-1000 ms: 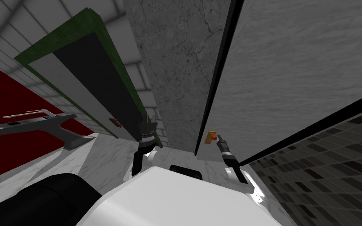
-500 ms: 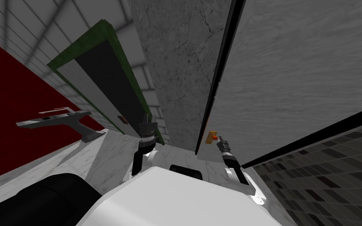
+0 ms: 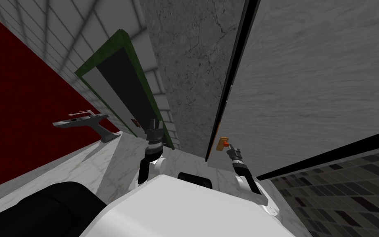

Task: Pull the door open

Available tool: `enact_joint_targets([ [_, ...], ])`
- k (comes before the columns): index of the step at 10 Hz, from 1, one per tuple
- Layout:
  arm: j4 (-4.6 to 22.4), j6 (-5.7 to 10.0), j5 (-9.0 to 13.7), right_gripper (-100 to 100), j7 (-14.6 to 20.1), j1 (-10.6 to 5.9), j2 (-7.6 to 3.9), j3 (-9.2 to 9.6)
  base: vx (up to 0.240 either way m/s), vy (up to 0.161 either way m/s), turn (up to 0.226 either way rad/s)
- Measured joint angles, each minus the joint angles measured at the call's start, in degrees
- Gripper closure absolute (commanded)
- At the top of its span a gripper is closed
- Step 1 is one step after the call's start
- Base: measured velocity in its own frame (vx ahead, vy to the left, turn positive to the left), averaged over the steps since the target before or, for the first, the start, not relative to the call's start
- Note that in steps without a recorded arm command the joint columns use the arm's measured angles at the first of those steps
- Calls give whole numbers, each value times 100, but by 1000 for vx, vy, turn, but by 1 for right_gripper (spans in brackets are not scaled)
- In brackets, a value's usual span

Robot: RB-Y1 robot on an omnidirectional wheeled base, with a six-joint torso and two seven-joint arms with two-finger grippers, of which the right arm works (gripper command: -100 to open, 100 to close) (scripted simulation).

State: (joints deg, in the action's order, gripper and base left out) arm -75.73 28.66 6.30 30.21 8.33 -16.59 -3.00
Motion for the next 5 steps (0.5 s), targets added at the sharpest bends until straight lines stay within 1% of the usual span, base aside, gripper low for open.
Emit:
enact_joint_targets([
  [1, 3, -10, 92, 100, 122, 7, -21, 23, -18, -7, -12],
  [2, -73, -37, 117, 100, 167, 65, -17, 33, -31, -14, 91],
  [3, -39, -52, 249, -100, 271, 56, -24, 55, -47, -63, 60],
  [4, -48, -90, 364, -100, 396, 65, -29, 20, -58, -63, 0],
  [5, -89, -121, 458, -100, 511, 76, -37, -20, -86, -54, 64],
])
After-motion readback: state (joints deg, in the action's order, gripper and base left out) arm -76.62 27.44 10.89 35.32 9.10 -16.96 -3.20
